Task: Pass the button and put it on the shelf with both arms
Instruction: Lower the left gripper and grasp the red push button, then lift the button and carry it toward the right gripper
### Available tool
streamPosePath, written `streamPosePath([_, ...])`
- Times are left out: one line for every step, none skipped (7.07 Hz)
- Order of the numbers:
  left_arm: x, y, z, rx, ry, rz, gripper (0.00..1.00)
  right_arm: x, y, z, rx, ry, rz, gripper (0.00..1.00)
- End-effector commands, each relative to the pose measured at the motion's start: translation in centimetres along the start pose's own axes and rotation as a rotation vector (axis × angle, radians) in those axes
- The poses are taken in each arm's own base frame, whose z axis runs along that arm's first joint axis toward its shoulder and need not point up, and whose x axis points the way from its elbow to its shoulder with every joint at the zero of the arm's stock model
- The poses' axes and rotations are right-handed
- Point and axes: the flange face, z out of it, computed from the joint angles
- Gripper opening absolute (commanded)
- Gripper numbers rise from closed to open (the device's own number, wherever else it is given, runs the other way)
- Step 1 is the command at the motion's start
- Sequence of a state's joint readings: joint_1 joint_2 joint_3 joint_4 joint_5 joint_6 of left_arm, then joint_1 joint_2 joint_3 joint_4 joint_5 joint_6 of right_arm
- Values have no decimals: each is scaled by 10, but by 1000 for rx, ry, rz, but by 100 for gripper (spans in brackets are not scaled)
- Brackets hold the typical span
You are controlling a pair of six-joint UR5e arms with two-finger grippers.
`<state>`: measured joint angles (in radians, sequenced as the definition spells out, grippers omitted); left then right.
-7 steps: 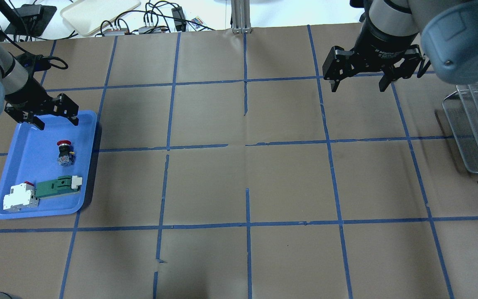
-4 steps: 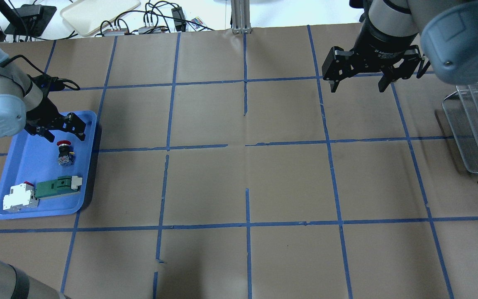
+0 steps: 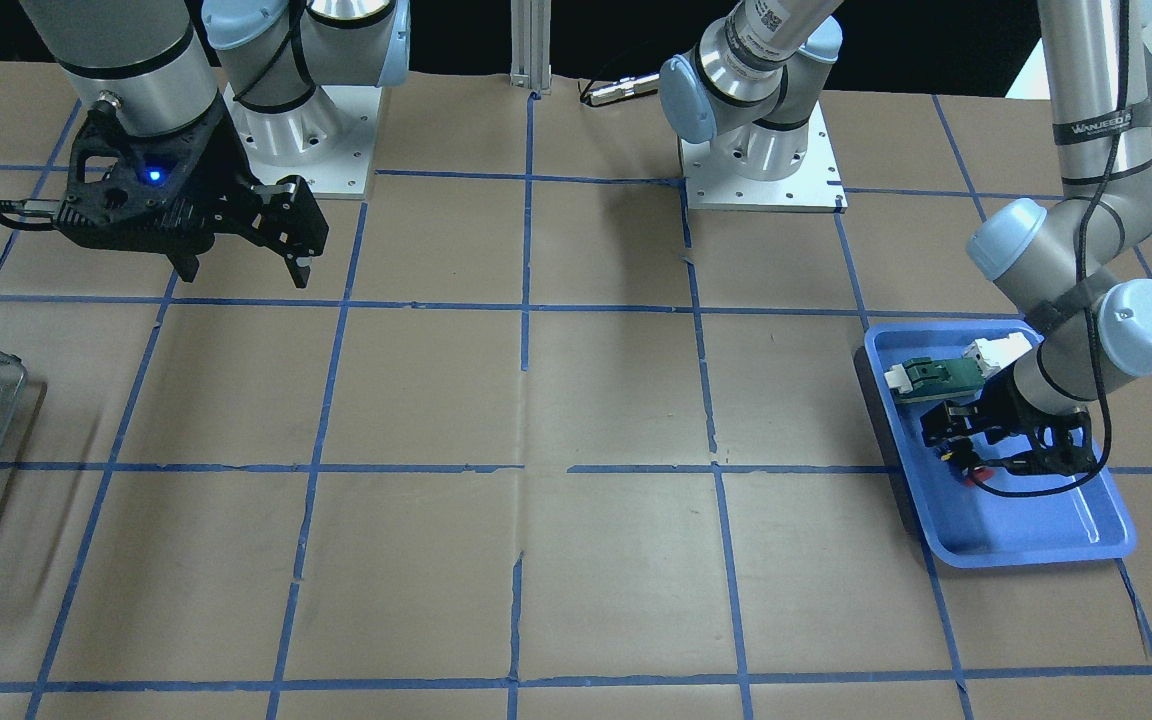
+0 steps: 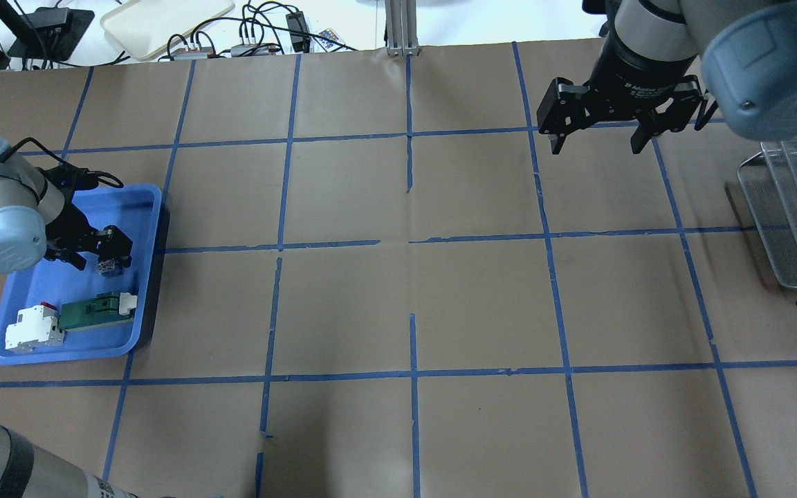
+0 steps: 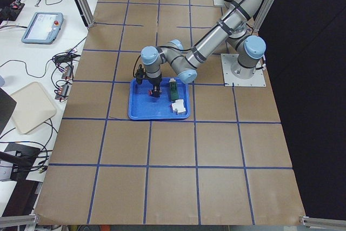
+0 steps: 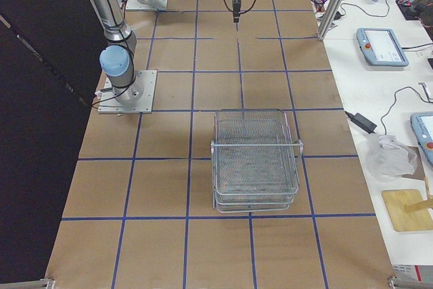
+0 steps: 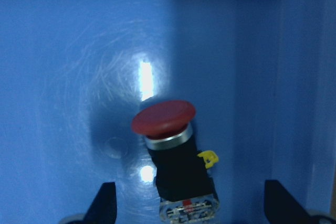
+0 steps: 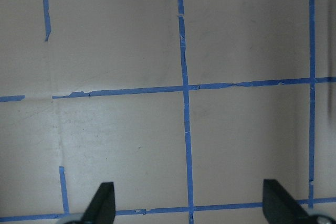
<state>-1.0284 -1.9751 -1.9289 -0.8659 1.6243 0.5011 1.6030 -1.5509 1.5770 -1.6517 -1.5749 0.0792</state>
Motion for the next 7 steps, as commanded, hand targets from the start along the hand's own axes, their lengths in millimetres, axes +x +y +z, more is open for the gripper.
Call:
streamPosePath([-1,3,7,5,6,-2,44,0,0,1,-1,-1,-1,100])
streamPosePath([-3,-1,-3,25,-3,0,24,0,1,-1,0,-1,-1,100])
streamPosePath([4,-2,-11,38,-6,35,16,0,0,0,-1,-1,-1,100])
streamPosePath([6,-6,-19,56,-11,144,8,0,0,0,-1,-1,-1,100])
streamPosePath([11,-24,-44,97,-42,272,7,0,0,0,-1,-1,-1,100])
streamPosePath([48,-44,-95,113,-64,364,7,0,0,0,-1,-1,-1,100])
streamPosePath([88,-57,-140,95,-54,447,2,0,0,1,-3,-1,-1,100])
